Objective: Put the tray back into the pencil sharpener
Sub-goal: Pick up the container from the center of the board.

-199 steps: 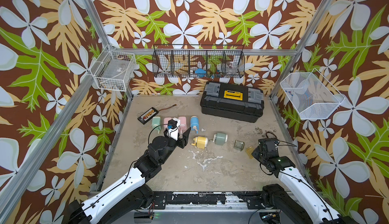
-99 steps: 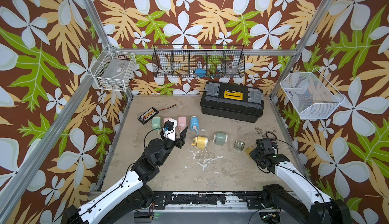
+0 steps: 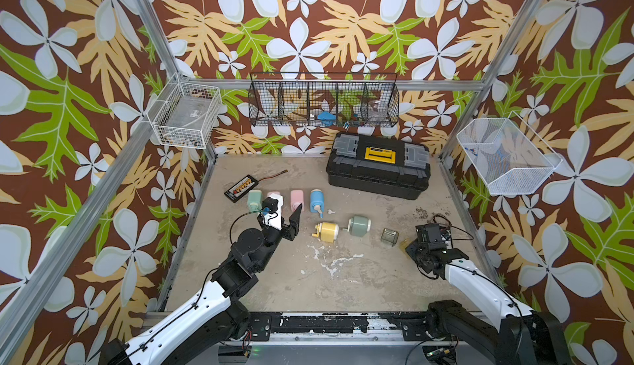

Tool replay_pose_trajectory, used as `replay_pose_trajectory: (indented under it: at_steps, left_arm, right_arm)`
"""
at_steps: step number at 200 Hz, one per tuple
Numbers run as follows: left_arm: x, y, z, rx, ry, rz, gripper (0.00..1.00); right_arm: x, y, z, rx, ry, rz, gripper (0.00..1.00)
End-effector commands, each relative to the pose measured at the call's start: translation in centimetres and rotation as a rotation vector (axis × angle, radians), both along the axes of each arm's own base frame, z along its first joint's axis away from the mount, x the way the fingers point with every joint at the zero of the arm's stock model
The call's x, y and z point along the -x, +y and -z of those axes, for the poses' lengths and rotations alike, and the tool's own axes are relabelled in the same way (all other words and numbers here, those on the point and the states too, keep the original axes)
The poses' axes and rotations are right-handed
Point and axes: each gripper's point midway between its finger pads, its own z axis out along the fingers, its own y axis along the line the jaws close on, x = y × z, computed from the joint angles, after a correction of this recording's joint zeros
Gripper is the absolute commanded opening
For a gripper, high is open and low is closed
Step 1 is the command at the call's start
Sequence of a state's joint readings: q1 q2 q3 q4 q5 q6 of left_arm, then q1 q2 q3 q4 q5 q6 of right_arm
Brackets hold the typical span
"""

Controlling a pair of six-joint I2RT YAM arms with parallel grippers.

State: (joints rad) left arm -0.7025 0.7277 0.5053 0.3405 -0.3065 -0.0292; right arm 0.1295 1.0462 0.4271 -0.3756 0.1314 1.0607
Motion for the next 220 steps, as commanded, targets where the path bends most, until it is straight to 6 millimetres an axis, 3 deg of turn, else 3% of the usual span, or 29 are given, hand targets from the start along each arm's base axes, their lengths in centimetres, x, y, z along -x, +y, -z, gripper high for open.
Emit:
replay_pose_trajectory:
  at_steps: [1,42,101,126,166,220]
  left_arm:
    - [0.0,0.2,-0.8,0.026,-0.023,-0.008,0.64]
    - [0.0,0.1,-0.6,0.007,-0.029,-0.002,0.63]
    - [-0.1,0.1,0.1,-0.02,-0.019,-0.01,0.61]
    - [-0.3,0.2,0.4,-0.033,-0.011,-0.023,0.61]
    - [-0.6,0.0,0.8,-0.039,0.011,-0.025,0.62]
    - [-1.0,0.0,1.6,-0.067,0.037,-0.039,0.62]
  right_arm:
    - [-0.4,-0.3,-0.2,0.017,-0.014,-0.003,0.13]
    - [-0.2,-0.7,-0.5,0.039,-0.006,-0.01,0.03]
    - [0.3,-0.6,-4.9,0.096,-0.123,-0.088,0.0]
    - [0.9,1.5,-6.0,0.109,-0.153,-0.163,0.0]
    - [1.6,6.8,-6.8,0.157,-0.129,-0.404,0.0]
    - [4.3,13.6,-4.6,0.284,0.033,-0.719,0.0]
